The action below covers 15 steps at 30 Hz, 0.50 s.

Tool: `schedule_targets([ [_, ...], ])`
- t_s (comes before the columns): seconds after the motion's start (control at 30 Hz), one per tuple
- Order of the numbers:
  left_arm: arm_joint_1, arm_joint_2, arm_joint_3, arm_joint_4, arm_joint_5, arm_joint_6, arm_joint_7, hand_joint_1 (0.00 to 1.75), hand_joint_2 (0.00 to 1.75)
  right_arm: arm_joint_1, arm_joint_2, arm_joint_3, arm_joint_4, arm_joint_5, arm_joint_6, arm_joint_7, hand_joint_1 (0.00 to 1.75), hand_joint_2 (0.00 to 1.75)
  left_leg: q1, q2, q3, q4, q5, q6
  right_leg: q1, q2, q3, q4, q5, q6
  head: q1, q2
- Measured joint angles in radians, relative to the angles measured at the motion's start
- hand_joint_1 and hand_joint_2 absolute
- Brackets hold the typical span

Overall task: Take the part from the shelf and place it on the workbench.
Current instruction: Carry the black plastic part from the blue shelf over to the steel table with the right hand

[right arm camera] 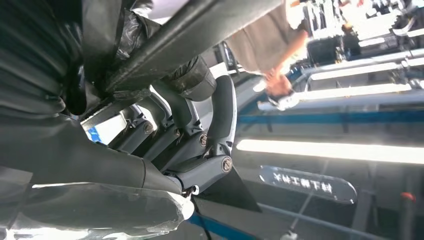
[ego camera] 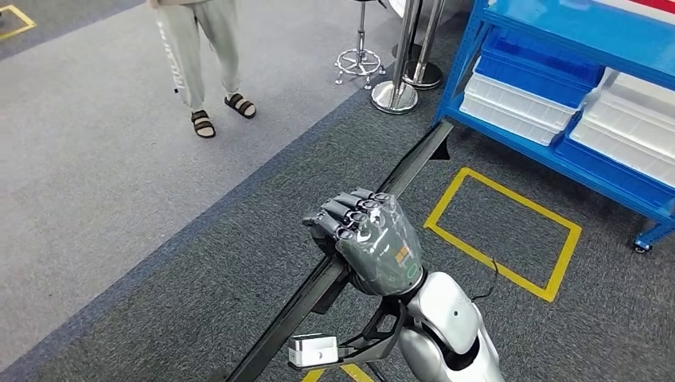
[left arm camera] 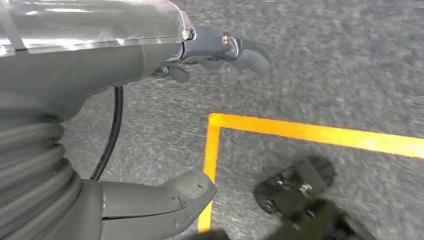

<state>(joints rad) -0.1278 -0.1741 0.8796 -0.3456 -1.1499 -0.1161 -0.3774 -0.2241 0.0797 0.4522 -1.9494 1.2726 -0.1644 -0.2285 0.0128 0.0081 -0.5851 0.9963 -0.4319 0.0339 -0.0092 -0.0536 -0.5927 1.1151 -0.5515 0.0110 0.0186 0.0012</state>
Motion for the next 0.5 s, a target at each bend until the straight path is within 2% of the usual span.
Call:
schedule_targets([
  [0.03,0.0,0.0,-0.002,0.0,0.001,0.0,0.001,0.0,1.75,0.007,-0.001,-0.006,-0.002,-0.001,-0.005,0.0,1.75,1.75,0.0,-0.012,-0.001,0.0,0.001,0.004,-0.001,0.028,-0.032,0.066,-0.034,0.002,0.0,0.0],
  [0.07,-0.001,0.0,-0.004,0.0,0.001,0.0,0.001,0.0,1.75,0.015,-0.003,-0.011,-0.003,-0.002,-0.007,0.0,1.75,1.75,-0.001,-0.026,-0.003,0.0,0.002,0.005,-0.003,0.042,-0.065,0.132,-0.06,0.003,0.0,0.0],
  [0.1,0.0,0.0,-0.005,0.0,0.001,0.0,0.001,0.0,1.75,0.024,-0.005,-0.015,-0.003,-0.003,-0.01,0.0,1.75,1.75,-0.002,-0.04,-0.003,0.001,0.002,0.006,-0.003,0.048,-0.09,0.176,-0.07,0.004,0.0,0.0],
  [0.13,0.001,0.0,-0.006,0.0,0.001,0.0,0.001,0.0,1.75,0.031,-0.007,-0.018,-0.003,-0.004,-0.013,0.0,1.75,1.75,-0.002,-0.056,-0.003,0.002,0.002,0.006,-0.003,0.052,-0.099,0.186,-0.059,0.003,0.0,0.0],
  [0.17,0.002,0.0,-0.008,-0.001,0.0,0.0,0.001,0.0,1.75,0.037,-0.009,-0.02,-0.004,-0.005,-0.015,0.0,1.75,1.75,-0.002,-0.071,-0.003,0.004,0.001,0.005,-0.003,0.055,-0.088,0.154,-0.028,0.002,0.0,0.0],
  [0.2,0.002,0.0,-0.01,-0.001,0.0,0.0,0.001,0.0,1.75,0.04,-0.01,-0.022,-0.005,-0.006,-0.017,0.001,1.75,1.75,-0.002,-0.086,-0.003,0.007,0.001,0.004,-0.004,0.066,-0.061,0.092,0.013,-0.001,0.0,0.0],
  [0.27,0.002,-0.002,-0.014,-0.002,0.0,0.0,0.001,0.0,1.75,0.044,-0.01,-0.026,-0.008,-0.006,-0.019,0.001,1.75,1.75,-0.002,-0.113,-0.009,0.017,-0.002,-0.002,-0.008,0.119,-0.009,-0.032,0.069,-0.007,0.0,0.0],
  [0.33,0.001,-0.003,-0.019,-0.005,-0.001,0.0,0.001,0.0,1.75,0.048,-0.011,-0.031,-0.012,-0.007,-0.022,0.001,1.75,1.75,0.0,-0.133,-0.021,0.023,-0.002,-0.014,-0.008,0.149,0.006,-0.076,0.077,-0.009,0.0,0.0],
  [0.4,0.004,-0.001,-0.023,-0.01,-0.005,-0.001,0.005,0.0,1.75,0.053,-0.012,-0.034,-0.014,-0.007,-0.025,0.001,1.75,1.75,0.004,-0.148,-0.028,0.023,0.0,-0.028,-0.008,0.126,0.008,-0.083,0.081,-0.015,0.0,0.0],
  [0.43,0.007,0.0,-0.025,-0.013,-0.008,-0.001,0.008,0.0,1.75,0.056,-0.012,-0.034,-0.016,-0.007,-0.028,0.001,1.75,1.75,0.004,-0.134,-0.033,0.031,-0.005,-0.033,-0.009,0.113,0.013,-0.089,0.082,-0.021,0.0,0.0],
  [0.5,0.01,0.001,-0.027,-0.016,-0.011,-0.002,0.013,0.0,1.75,0.061,-0.013,-0.034,-0.019,-0.008,-0.034,0.001,1.75,1.75,0.002,-0.073,-0.065,0.102,-0.044,-0.041,-0.012,0.081,0.023,-0.098,0.083,-0.033,0.0,0.0],
])
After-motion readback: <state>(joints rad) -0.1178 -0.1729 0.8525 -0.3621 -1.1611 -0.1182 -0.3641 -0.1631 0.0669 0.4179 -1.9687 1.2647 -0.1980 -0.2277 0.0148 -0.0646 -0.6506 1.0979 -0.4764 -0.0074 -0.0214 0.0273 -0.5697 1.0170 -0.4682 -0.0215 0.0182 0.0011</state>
